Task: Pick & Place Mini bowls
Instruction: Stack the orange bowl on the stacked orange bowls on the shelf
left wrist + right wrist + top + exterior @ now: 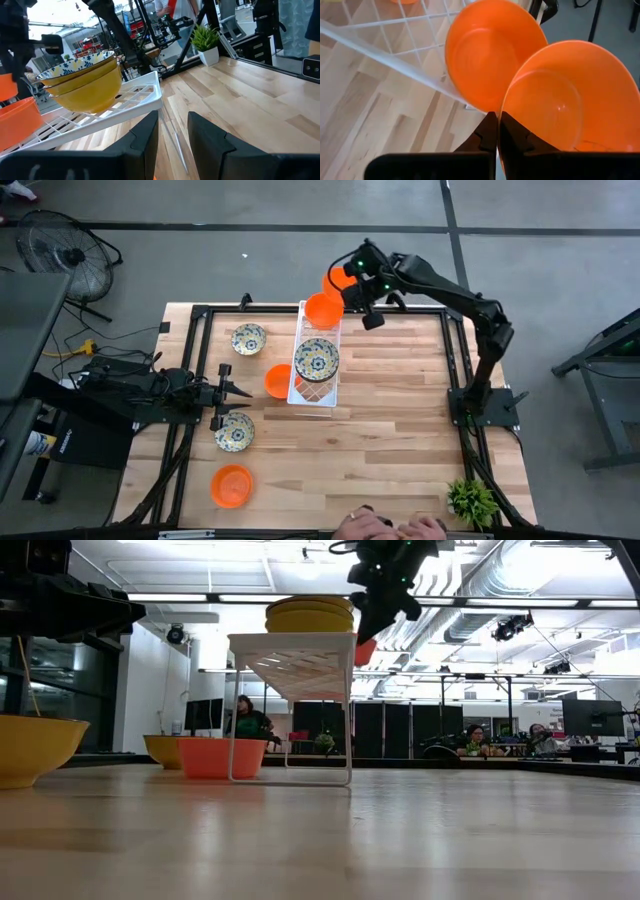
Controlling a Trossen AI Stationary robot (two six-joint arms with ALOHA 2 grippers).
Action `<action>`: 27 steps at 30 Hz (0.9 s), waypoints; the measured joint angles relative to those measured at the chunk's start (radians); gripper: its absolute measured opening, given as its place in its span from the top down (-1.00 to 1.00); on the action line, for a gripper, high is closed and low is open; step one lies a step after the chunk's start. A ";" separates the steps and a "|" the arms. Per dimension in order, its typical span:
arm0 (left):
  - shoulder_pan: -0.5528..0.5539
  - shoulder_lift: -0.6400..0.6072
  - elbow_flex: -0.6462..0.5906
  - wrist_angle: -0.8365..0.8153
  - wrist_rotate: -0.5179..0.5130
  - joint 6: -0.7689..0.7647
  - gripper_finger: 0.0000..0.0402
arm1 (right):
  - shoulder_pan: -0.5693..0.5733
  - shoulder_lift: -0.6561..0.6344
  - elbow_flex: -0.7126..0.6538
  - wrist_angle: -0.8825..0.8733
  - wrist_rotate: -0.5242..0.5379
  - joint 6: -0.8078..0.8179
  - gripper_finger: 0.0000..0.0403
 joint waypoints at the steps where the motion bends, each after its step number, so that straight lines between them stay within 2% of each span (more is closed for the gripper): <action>1: 0.000 0.000 0.000 0.000 0.000 0.000 0.50 | 0.002 0.006 0.001 0.008 0.000 0.000 1.00; 10: 0.000 0.000 0.000 0.000 0.000 0.000 0.50 | 0.052 0.029 0.002 0.077 0.005 0.017 1.00; 18: 0.000 0.000 0.000 0.000 0.000 0.000 0.50 | 0.099 0.043 0.000 0.072 -0.059 -0.125 1.00; 27: 0.000 0.000 0.000 0.000 0.000 0.000 0.50 | 0.099 0.081 -0.002 0.086 -0.030 -0.157 1.00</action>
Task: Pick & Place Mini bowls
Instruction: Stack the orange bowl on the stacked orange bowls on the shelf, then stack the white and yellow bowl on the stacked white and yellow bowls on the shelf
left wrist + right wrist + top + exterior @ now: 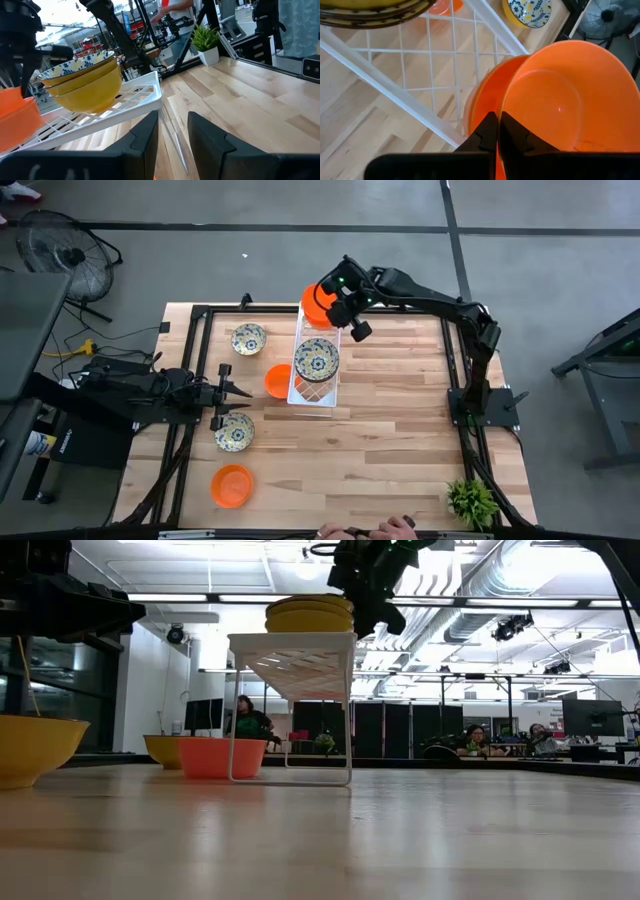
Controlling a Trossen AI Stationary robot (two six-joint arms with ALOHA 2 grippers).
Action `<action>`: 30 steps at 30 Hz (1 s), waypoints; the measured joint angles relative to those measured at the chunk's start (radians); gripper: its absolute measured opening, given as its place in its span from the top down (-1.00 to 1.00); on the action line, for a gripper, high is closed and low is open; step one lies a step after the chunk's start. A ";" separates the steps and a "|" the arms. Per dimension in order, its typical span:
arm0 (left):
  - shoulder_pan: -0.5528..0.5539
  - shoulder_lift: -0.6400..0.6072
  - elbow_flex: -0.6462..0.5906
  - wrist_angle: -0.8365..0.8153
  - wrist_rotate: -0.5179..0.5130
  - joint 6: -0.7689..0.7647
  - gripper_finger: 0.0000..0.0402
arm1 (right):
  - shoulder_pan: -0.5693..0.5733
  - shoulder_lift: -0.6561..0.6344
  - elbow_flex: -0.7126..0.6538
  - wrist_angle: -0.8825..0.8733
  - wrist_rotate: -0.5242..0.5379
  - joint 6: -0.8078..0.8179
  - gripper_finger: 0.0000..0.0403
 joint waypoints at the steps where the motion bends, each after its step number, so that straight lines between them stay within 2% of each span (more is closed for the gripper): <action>1: 0.000 0.000 0.000 0.000 0.000 0.000 0.50 | 0.000 0.000 0.000 -0.001 0.003 0.000 1.00; 7: 0.000 0.000 0.000 0.000 0.000 0.000 0.50 | 0.000 0.000 0.000 -0.007 0.003 0.034 1.00; 14: 0.000 0.000 0.000 0.000 0.000 0.000 0.49 | 0.000 0.000 0.000 -0.005 0.057 0.073 0.97; 22: 0.000 0.000 0.000 0.000 0.000 0.000 0.50 | 0.000 0.000 0.000 0.002 -0.006 0.121 0.70; 30: 0.000 0.000 0.000 0.000 0.000 0.000 0.49 | 0.000 -0.018 0.002 0.005 -0.004 0.172 0.43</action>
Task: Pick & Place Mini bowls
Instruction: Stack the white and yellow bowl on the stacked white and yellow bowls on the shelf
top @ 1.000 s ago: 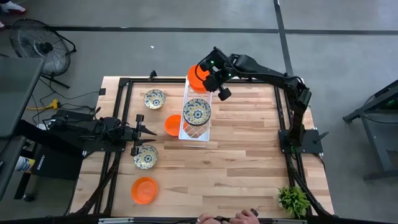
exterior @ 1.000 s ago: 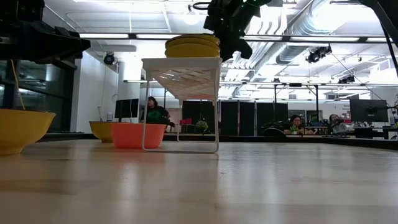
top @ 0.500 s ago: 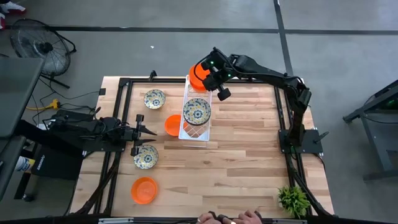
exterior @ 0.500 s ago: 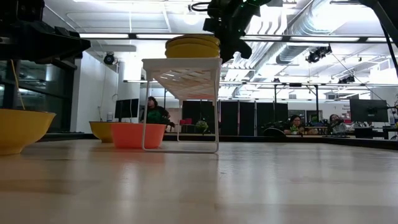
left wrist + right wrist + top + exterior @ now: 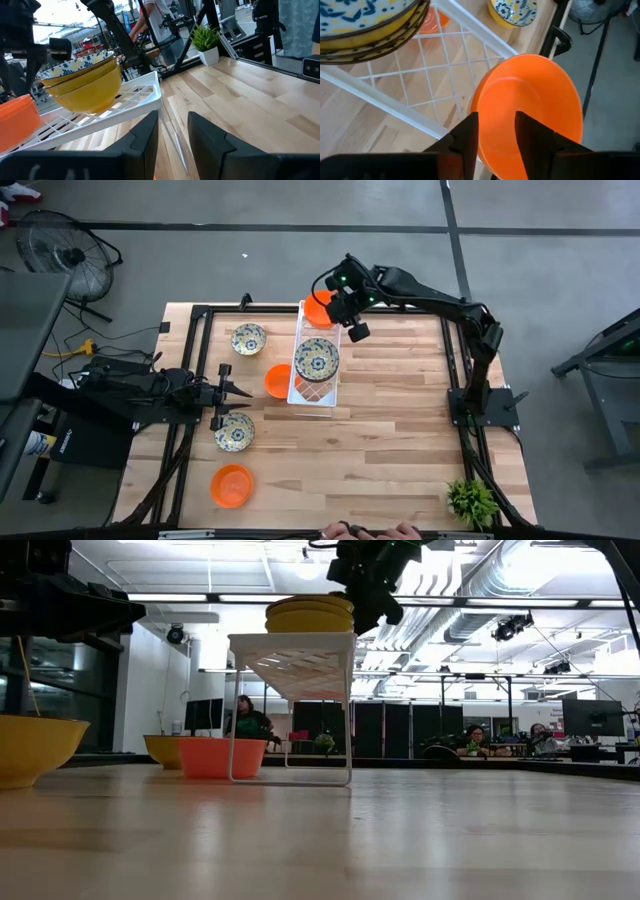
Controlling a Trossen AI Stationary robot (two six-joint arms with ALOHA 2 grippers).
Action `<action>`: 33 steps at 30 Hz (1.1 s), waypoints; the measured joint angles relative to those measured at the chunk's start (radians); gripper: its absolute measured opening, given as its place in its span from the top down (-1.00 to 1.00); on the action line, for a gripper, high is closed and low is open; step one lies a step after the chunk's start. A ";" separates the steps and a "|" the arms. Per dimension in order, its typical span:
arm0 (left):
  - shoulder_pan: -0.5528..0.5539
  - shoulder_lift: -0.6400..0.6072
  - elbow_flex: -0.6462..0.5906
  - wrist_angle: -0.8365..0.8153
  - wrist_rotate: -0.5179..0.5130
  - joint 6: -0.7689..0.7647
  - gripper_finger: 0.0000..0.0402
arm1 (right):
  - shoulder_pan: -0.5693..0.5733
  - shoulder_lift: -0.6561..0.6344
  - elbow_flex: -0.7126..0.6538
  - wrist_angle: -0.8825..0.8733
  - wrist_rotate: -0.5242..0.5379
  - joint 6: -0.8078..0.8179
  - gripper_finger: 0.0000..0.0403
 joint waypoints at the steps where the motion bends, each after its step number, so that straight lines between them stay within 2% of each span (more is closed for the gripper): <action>1: 0.000 0.000 0.000 0.000 0.000 0.000 0.50 | 0.000 -0.005 0.000 0.002 0.001 0.006 0.42; 9: 0.000 0.000 0.000 0.000 0.000 0.000 0.49 | -0.009 -0.057 0.000 -0.010 0.018 0.058 0.41; 19: 0.000 0.000 0.000 0.000 0.000 0.000 0.50 | -0.034 -0.105 0.000 -0.127 -0.061 0.351 0.42; 27: 0.000 0.000 0.000 0.000 0.000 0.000 0.50 | -0.031 -0.157 -0.004 -0.213 -0.070 0.437 0.42; 30: 0.000 0.000 0.000 0.000 0.000 0.000 0.50 | -0.024 -0.207 -0.091 -0.173 -0.048 0.475 0.42; 33: 0.000 0.000 0.000 0.000 0.000 0.000 0.50 | -0.008 -0.312 -0.276 -0.024 -0.002 0.526 0.42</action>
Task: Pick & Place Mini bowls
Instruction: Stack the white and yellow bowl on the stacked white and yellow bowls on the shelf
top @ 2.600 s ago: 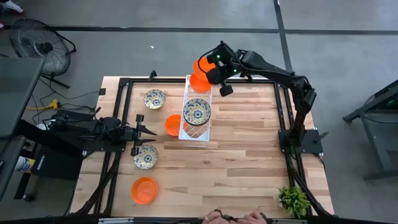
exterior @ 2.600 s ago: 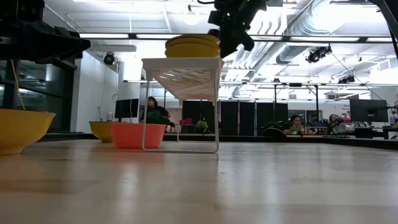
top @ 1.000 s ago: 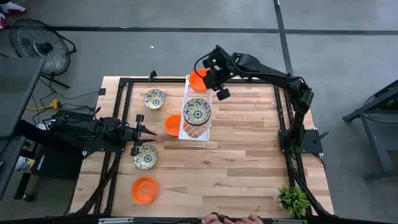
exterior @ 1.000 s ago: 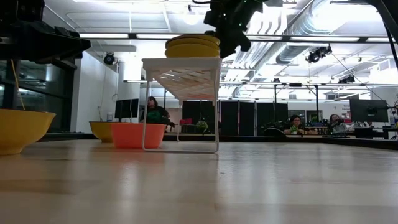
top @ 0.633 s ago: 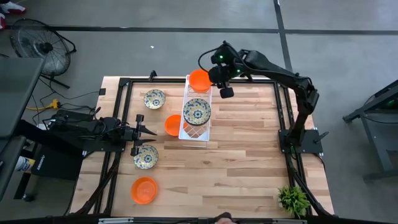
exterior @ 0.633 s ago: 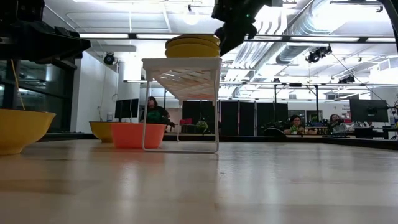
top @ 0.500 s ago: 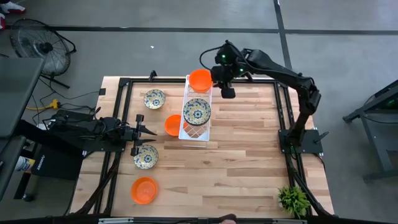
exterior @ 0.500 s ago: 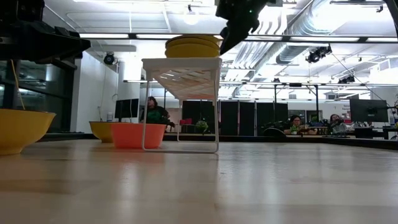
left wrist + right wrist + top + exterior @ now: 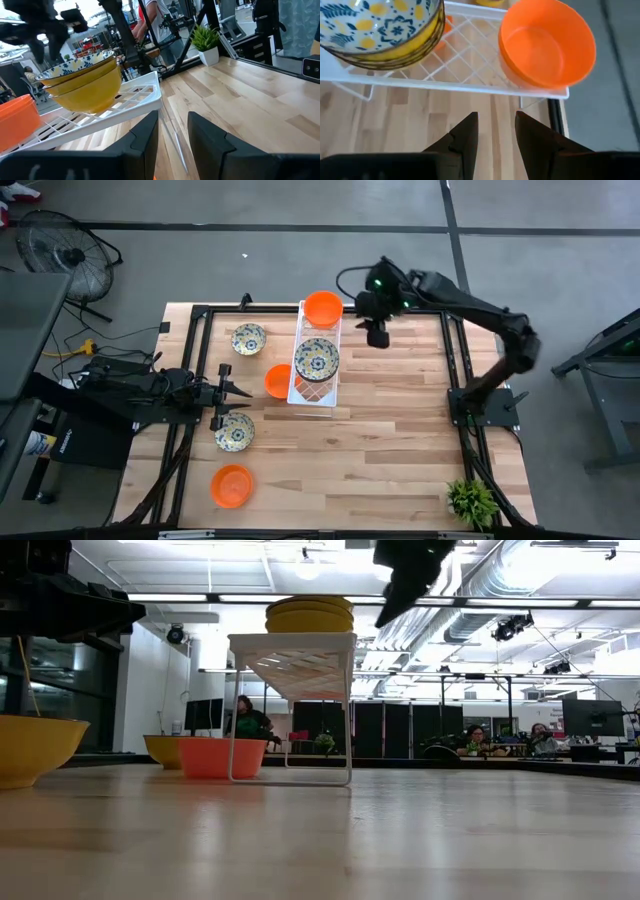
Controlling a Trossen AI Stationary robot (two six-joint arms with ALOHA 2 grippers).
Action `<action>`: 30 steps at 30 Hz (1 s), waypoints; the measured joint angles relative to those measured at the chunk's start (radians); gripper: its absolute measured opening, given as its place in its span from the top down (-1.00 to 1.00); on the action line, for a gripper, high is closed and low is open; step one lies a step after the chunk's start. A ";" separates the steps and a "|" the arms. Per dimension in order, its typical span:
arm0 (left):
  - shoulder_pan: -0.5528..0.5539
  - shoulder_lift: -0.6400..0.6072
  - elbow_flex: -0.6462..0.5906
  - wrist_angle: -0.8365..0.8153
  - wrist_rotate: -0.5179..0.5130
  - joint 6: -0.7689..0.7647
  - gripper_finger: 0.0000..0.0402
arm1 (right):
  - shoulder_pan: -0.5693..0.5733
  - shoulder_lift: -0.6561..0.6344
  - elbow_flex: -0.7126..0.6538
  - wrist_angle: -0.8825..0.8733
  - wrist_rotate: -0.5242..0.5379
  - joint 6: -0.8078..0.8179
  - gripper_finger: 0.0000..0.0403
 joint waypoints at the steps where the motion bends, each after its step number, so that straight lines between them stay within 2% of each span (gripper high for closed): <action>1: 0.000 0.000 0.000 0.000 0.000 0.000 0.50 | 0.006 -0.041 -0.070 0.058 0.016 0.026 0.42; 5: 0.000 0.000 0.000 0.000 0.000 0.000 0.50 | 0.026 -0.194 -0.317 0.253 0.064 0.128 0.42; 10: 0.000 0.000 0.000 0.000 0.000 0.000 0.50 | 0.052 -0.374 -0.565 0.369 0.099 0.268 0.42; 18: 0.000 0.000 0.000 0.000 0.000 0.000 0.50 | 0.096 -0.734 -0.931 0.559 0.138 0.446 0.42; 21: 0.000 0.000 0.000 0.000 0.000 0.000 0.50 | 0.114 -0.866 -1.059 0.640 0.108 0.472 0.42; 24: 0.000 0.000 0.000 0.000 0.000 0.000 0.50 | 0.144 -0.990 -1.191 0.763 0.036 0.486 0.43; 30: 0.000 0.000 0.000 0.000 0.000 0.000 0.50 | 0.225 -1.188 -1.398 0.931 -0.023 0.602 0.54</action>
